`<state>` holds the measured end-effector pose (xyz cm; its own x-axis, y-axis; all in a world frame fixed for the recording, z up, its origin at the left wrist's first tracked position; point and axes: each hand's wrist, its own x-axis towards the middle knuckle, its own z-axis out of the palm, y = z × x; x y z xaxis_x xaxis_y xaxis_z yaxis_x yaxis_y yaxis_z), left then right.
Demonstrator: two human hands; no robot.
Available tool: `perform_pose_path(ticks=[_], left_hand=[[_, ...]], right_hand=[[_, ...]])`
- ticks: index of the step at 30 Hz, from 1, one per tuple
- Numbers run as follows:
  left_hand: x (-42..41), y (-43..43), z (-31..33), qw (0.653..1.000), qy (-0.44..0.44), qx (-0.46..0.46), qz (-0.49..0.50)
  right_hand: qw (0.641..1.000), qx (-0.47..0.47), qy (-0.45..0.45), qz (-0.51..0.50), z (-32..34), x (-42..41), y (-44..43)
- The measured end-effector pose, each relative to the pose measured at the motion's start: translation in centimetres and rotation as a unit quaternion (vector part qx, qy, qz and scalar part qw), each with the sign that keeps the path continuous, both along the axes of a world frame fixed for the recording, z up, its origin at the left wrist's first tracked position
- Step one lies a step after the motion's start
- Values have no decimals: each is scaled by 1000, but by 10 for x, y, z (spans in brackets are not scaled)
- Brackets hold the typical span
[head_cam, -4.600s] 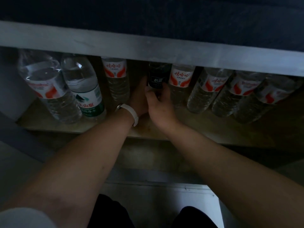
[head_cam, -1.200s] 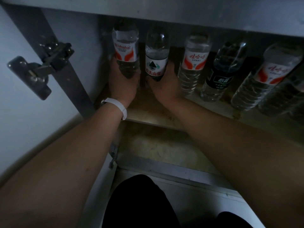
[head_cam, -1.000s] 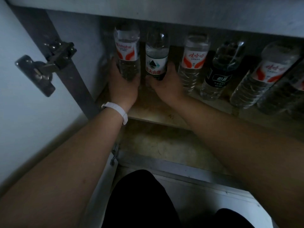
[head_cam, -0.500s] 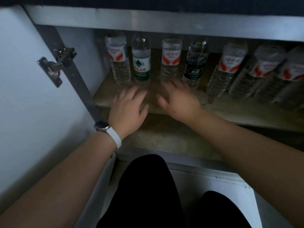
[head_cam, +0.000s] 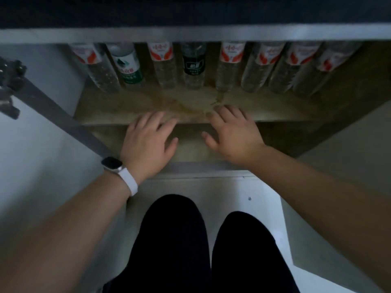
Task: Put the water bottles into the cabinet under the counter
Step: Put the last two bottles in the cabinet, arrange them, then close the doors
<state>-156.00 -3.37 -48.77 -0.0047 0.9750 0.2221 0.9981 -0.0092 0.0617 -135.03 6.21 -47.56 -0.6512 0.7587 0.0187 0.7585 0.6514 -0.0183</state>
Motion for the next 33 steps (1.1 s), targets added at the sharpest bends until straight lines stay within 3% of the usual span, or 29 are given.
perform_pose_path(ticks=[7, 19, 27, 33], left_hand=[[50, -52, 95, 997, -34, -68, -1], [93, -140, 280, 987, -4, -155, 41], [63, -187, 312, 963, 10, -233, 133], [16, -210, 299, 931, 49, -295, 207]], right_hand=[[996, -74, -33, -24, 97, 60, -55], [991, -93, -63, -68, 267, 163, -121], [971, -125, -105, -174, 295, 227, -125], [945, -137, -127, -270, 285, 254, -115]])
